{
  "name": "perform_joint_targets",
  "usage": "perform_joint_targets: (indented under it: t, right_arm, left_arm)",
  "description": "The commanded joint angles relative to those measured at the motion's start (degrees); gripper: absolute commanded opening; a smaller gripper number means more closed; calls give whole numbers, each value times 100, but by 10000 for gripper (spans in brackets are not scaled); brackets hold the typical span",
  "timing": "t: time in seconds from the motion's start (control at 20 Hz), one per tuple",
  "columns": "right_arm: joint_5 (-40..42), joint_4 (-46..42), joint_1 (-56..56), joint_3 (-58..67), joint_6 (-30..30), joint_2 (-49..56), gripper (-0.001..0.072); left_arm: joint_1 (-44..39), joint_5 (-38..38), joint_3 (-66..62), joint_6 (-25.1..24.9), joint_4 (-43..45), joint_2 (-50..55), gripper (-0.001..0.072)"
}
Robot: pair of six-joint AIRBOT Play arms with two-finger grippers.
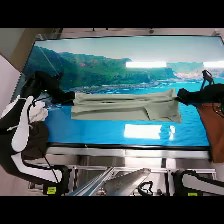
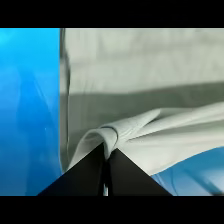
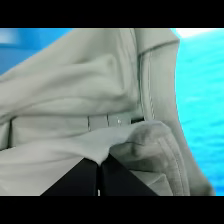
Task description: Fold the shirts.
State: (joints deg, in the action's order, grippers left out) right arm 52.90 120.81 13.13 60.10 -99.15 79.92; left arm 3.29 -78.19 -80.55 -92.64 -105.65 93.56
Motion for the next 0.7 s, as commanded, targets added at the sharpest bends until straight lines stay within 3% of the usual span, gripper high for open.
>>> perform_joint_targets:
  t: [0.0, 0.15, 0.2, 0.25, 0.3, 0.35, 0.4, 0.5, 0.65]
  right_arm:
    - [-496, 144, -190, 710, -142, 1005, 14]
    - [-501, 142, -223, 1054, -162, 1364, 25]
    - [-496, 138, -223, 1084, -168, 1379, 122]
    - [-442, 138, -210, 1121, -328, 1377, 366]
    - [-234, 59, -155, 1226, -525, 1373, 501]
    - [28, -140, -74, 1362, -546, 1370, 511]
    - [295, -334, 39, 1482, -549, 1373, 515]
    - [581, -306, 289, 1539, -625, 1394, 697]
    - [1340, 302, 769, 1541, -1095, 1670, 698]
  left_arm:
    - [-122, 304, -931, 131, -81, 876, 21]
    - [-125, 146, -1486, 197, -98, 1403, 21]
    - [-125, 68, -1620, 201, -151, 1523, 22]
    - [-122, -22, -1727, 199, -264, 1609, 104]
    - [-122, -138, -1838, 199, -411, 1670, 455]
    - [-122, -201, -1921, 199, -570, 1694, 702]
    - [-122, -247, -2009, 188, -789, 1692, 706]
    - [-122, -354, -2275, 184, -1174, 1692, 706]
    - [-122, -750, -2865, 192, -1309, 1692, 706]
